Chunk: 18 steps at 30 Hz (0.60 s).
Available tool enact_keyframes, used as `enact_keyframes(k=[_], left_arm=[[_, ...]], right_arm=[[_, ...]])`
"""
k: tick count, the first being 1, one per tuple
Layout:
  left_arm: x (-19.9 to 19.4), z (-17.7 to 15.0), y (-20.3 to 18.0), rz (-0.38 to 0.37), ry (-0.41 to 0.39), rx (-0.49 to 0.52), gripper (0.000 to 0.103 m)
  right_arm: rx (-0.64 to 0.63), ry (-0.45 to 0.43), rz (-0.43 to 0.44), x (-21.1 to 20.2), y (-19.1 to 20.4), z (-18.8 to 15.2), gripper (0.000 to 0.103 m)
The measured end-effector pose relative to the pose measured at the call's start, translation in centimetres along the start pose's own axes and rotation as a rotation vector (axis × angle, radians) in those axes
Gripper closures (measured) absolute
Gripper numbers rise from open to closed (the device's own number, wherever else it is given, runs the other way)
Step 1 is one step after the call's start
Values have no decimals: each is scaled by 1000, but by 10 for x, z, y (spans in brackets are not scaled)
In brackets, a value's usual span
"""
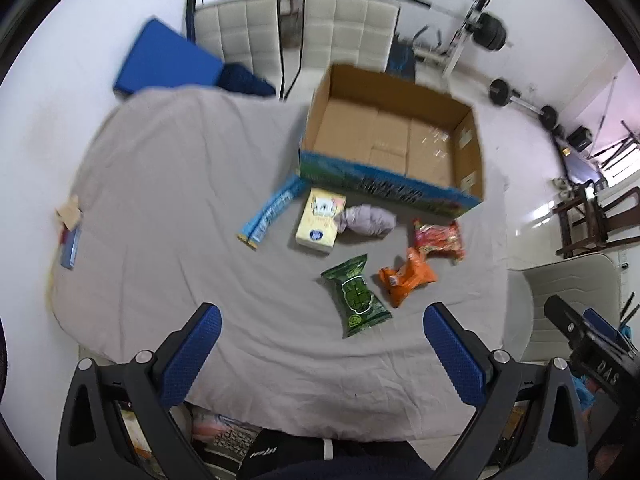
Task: Organize soft objects
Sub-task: 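Grasp the green snack bag with the left gripper while the right grasps the red-orange bag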
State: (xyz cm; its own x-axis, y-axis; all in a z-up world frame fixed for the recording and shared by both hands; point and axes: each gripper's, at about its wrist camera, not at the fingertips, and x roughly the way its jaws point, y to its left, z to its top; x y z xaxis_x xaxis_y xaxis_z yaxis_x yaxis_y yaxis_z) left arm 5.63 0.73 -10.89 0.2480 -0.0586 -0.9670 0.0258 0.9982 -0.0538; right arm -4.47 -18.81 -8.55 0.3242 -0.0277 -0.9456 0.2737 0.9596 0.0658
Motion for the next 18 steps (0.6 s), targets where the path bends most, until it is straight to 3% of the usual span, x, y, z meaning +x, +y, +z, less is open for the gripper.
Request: enact_keyframes(k=[4,11,16,18], left_arm=[[69,7,-2,-18,109,-41,0],[169,-2,-1,-21,275,-172,0],[210,-3,-1,13,336,-225,0],[222,-5,3,22,353,-243,0]], right_arm=[[55,129,29,83,-18,15,0],[304,224,121,209,-55,42,0],[446,273,180,282,-57,52,18],[466,282,185,302,-51,54,20]])
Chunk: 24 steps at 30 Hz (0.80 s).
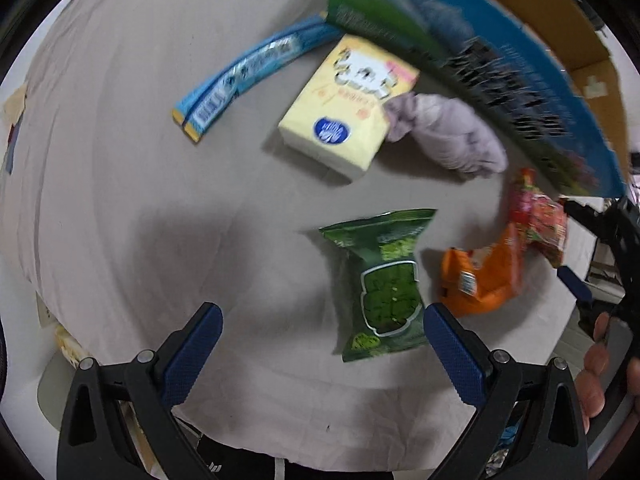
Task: Organize soft objects
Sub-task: 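Grasp the green snack bag with the left gripper while the right grasps the red-orange bag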
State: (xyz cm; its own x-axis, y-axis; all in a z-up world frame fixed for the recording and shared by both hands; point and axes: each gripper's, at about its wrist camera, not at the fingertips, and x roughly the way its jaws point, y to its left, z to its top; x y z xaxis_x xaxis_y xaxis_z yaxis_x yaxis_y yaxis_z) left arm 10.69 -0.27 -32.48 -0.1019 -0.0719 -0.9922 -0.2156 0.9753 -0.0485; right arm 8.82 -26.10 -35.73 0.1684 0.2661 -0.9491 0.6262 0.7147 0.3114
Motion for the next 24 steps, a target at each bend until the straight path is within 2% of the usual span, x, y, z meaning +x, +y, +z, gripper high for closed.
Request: enact_keyframes(k=[4,9,10,12,15,18,21,24], left_arm=[[18,-1,8,3,33,-43,0],[36,-5,13,8,64,-57,0],[40,-6,13,8,67,-53,0],[43,-7,13,5,75,-37,0],[49,-9,11,-7,81,-10,0],[57,-10,5,-20,100,9,0],[69,-10,-1,-44,110,19,0],[79,-6,-12,-48,109,50,0]], right_arm=[[11,-36,3,20,13,4,20],[-22,-21,-79,49,32,3,22],[-43,-4,-101,55,33,1,29],[-92,12,-109,58,34,0,33],[-192,52,-177,53,32,-4,44],[-318,132,-235,51,21,-9,44],[-317,140,-206,44,11,-7,44],[-281,85,-165,40,11,-2,39]])
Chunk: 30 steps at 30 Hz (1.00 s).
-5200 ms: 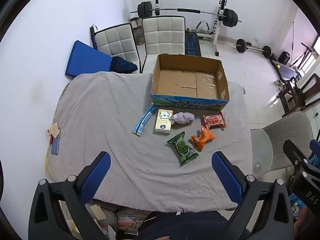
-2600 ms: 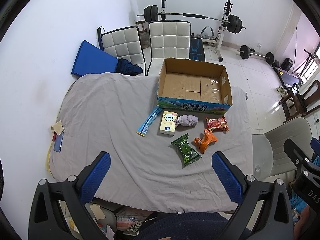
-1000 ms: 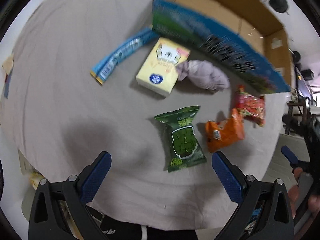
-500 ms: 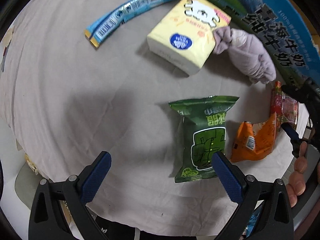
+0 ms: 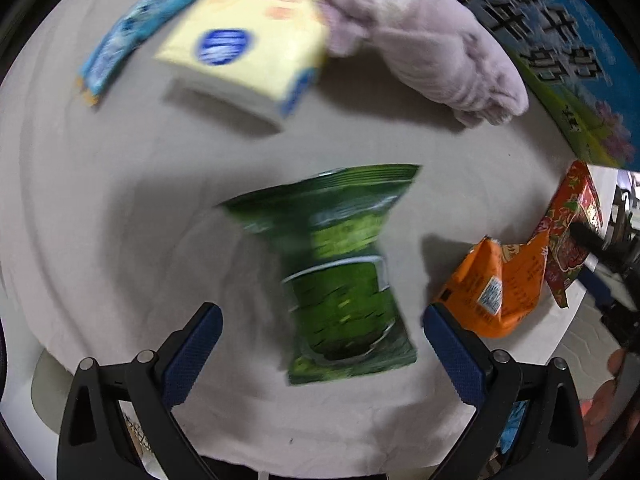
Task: Organize soft objects
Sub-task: 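Grasp the green snack bag with the left gripper while the right grasps the red-orange bag, then carry both bags into the box and open both grippers to release them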
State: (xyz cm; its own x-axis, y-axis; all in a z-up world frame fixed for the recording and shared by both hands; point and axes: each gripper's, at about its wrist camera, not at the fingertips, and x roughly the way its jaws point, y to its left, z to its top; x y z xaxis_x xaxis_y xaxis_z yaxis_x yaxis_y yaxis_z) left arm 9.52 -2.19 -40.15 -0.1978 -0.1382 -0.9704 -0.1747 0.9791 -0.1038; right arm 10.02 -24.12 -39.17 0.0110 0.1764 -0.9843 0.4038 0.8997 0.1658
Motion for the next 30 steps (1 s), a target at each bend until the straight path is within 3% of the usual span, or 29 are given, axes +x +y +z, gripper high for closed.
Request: enact_keyframes(k=[1,2,3,6,8,10,15,19,26,30], left_arm=[[3,1,-2,6,-4,15,3],[8,1,-3,12,-8,30,19],[12,2,-2,15,-6,34,43],[15,-2,7,24,-19,44,60],[13,-5,13,43,-30,71,62],[15,-15,21,78,-26,106,64],[32,-53,45,161,-25,209,64],[43,-57,56,176,-29,217,62],[51,-70,28,201,-62,244,65],[42,-84,13,209,-89,249,69]], right_arm=[[13,-19,10,0,1,2,35],[31,-32,14,1,8,9,34],[39,-34,15,4,10,10,34],[16,-21,-57,8,26,21,37],[-25,-10,-116,15,31,15,53],[-59,5,-124,25,38,3,55],[-185,123,-209,28,20,-54,55],[-230,162,-238,34,13,-94,55],[-201,120,-250,39,16,-119,54],[-183,112,-228,33,1,-115,56]])
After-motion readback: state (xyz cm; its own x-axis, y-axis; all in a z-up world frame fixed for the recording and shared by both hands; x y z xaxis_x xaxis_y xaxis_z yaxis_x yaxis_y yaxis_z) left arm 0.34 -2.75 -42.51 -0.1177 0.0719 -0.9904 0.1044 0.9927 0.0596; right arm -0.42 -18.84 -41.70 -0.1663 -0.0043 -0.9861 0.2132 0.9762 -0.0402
